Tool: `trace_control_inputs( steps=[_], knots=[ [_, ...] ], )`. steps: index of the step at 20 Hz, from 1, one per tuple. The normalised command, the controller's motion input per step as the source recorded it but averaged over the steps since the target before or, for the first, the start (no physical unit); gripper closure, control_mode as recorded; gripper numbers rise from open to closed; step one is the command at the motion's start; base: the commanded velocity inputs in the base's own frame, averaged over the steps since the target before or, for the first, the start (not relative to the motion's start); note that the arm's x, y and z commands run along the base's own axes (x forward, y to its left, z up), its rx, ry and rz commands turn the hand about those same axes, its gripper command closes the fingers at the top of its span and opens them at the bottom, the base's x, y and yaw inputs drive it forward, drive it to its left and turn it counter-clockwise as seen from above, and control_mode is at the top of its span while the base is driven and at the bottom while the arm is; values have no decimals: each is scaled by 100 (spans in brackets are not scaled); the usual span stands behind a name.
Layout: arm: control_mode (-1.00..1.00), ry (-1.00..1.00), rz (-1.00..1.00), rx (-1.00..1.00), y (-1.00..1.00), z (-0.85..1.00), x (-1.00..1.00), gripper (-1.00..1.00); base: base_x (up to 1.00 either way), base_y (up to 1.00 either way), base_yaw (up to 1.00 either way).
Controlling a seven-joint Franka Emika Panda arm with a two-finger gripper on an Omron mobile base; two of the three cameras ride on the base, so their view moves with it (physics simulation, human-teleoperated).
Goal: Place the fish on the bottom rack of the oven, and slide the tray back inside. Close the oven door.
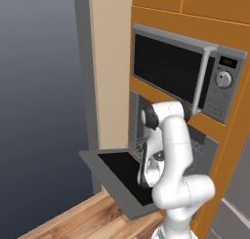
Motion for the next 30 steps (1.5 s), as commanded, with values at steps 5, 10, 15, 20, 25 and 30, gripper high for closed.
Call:
trace_control_inputs(
  steps=[5, 10, 15, 20, 25, 30],
  knots=[
    [-100, 4, 0, -12, 2, -12, 81, -100, 0, 0, 0],
    [-100, 6, 1, -15, 10, -61, 81, -100, 0, 0, 0],
    [-100, 15, 2, -15, 42, -79, 57, -100, 0, 0, 0],
    [-100, 19, 0, -12, 56, -53, 41, -100, 0, 0, 0],
    [-100, 2, 0, -11, -11, -37, 51, -100, 0, 0, 0],
    [-100, 0, -1, -13, -59, -38, 60, -100, 0, 0, 0]
  ],
)
